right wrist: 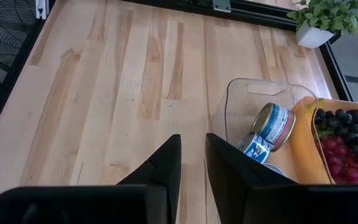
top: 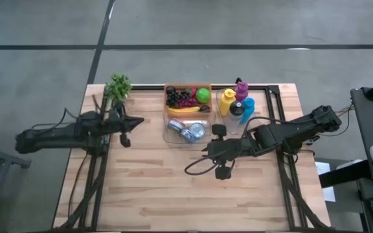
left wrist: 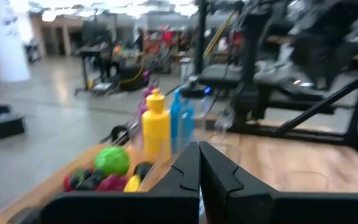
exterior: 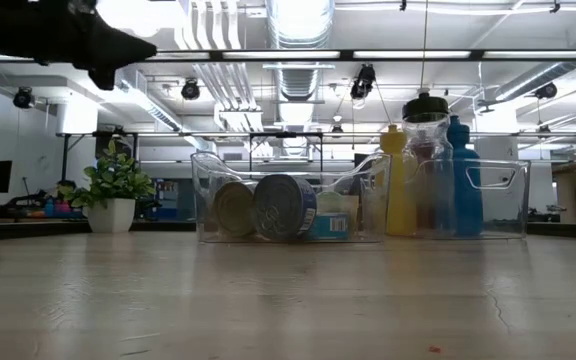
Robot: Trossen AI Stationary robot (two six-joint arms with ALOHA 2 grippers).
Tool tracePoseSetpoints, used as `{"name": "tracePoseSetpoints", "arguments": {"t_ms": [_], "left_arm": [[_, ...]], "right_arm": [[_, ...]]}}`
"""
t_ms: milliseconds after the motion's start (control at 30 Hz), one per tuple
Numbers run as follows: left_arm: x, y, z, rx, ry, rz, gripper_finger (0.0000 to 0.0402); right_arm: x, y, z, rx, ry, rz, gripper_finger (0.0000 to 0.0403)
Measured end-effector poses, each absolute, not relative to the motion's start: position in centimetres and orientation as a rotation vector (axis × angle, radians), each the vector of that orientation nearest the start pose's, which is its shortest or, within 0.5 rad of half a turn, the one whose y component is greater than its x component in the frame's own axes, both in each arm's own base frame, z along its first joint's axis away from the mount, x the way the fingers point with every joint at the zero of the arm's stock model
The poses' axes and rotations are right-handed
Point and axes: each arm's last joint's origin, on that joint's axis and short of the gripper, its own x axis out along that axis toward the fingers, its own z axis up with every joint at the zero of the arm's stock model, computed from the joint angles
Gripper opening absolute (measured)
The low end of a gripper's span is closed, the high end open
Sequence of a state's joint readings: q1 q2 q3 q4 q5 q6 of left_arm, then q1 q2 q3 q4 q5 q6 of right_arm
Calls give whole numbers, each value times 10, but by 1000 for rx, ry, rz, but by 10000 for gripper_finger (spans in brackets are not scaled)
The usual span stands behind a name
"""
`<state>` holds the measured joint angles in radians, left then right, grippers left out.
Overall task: Pick & Place Food Item
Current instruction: Return to Home Position
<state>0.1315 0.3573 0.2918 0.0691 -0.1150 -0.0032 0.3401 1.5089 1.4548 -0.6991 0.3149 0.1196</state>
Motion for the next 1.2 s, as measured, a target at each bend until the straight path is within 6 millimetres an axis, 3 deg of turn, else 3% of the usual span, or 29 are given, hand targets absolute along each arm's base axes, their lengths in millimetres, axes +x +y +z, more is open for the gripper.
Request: {"name": "tracePoseSetpoints", "arguments": {"t_ms": [300,633,1200], "left_arm": [[100,14,227,41,-103,177,1],[82,9,232,76,-232,64,1],[79,8,232,107,-246,43,1]], "right_arm": [[306,99,349,-127,711,-18,87],[306,99,349,-145,710,-12,96],[305,98,349,-146,715,-12,52]]}}
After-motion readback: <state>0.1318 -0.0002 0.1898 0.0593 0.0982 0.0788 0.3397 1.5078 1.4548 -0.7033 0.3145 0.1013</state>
